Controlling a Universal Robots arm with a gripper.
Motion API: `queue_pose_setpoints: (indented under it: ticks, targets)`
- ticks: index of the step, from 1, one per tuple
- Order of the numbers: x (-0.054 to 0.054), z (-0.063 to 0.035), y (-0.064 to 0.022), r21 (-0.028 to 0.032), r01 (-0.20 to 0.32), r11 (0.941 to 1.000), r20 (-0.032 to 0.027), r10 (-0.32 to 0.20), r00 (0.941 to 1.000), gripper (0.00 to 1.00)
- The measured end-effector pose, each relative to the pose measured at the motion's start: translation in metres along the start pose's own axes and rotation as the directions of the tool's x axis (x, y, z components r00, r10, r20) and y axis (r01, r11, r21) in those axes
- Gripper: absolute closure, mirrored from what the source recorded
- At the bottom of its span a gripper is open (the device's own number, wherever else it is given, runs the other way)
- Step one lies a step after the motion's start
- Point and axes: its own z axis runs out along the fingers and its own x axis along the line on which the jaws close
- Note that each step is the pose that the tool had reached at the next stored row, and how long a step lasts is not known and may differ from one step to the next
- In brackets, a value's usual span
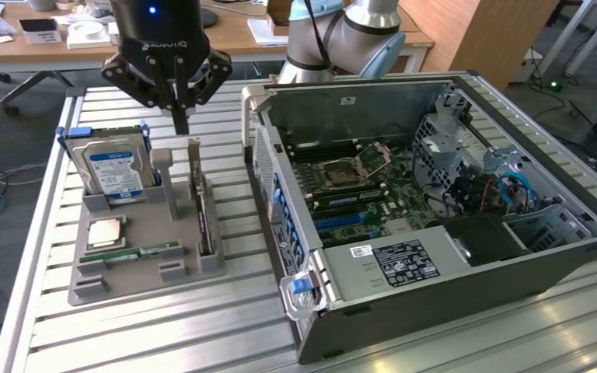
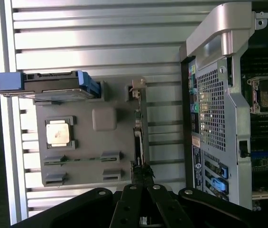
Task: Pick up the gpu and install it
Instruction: 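Reach for the gpu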
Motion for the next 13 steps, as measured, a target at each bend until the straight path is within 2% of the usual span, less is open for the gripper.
queue_pose_setpoints:
  ticks: [7,13]
  targets:
    - [-0.0002,-0.0001,-0.0035,0.0059,0.000,1.0000,0.0005,0.000,1.0000,0.90]
    - [-0.0003,-0.0001,-0.0035,0.0060,0.000,1.0000,0.0005,0.000,1.0000,0.90]
